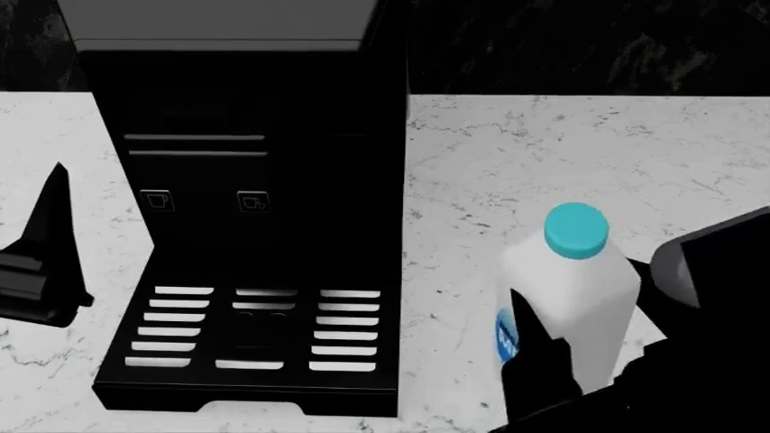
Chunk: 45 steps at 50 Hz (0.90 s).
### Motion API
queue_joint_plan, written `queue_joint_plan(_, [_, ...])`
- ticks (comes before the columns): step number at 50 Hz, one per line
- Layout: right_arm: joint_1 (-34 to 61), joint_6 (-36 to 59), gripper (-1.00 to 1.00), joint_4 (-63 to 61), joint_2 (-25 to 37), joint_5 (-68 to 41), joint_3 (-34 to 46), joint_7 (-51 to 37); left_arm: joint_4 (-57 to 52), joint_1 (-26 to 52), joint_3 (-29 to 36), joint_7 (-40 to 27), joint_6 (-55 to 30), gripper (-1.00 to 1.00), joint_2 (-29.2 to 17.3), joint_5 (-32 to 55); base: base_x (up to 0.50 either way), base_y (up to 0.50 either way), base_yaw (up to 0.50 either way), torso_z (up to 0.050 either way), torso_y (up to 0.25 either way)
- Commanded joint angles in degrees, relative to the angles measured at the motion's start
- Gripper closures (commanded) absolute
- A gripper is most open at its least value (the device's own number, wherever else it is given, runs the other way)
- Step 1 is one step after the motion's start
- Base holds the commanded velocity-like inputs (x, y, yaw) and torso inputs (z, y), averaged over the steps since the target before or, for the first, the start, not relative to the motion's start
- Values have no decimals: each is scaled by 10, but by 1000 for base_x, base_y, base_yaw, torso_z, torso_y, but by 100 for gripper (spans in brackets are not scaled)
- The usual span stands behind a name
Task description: Place the eggs and milk next to the bowl.
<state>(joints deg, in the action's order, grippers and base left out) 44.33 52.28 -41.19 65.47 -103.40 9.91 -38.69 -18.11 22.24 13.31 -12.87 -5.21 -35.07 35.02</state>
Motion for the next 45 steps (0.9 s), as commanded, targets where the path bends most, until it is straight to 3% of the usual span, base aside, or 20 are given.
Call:
queue_joint_plan(1, [62, 9, 100, 26, -3, 1, -12, -43, -5, -6, -12, 12, -8, -100, 12, -7, 0, 0, 0, 0, 0])
queue_joint_plan(22, [81, 8, 100, 35, -10, 16, -8, -63, -1, -2, -12, 12, -8, -100, 12, -4, 0, 0, 0, 0, 1])
queue_joint_plan(39, [84, 10, 100, 37, -20, 19, -2, -52, 23, -2, -9, 23, 9, -100, 20, -10, -478, 2, 0, 0, 1])
queue_joint_plan(45, [94, 13, 100, 39, -26, 21, 4, -54, 27, -4, -12, 24, 13, -100, 20, -10, 0, 0, 0, 2, 0])
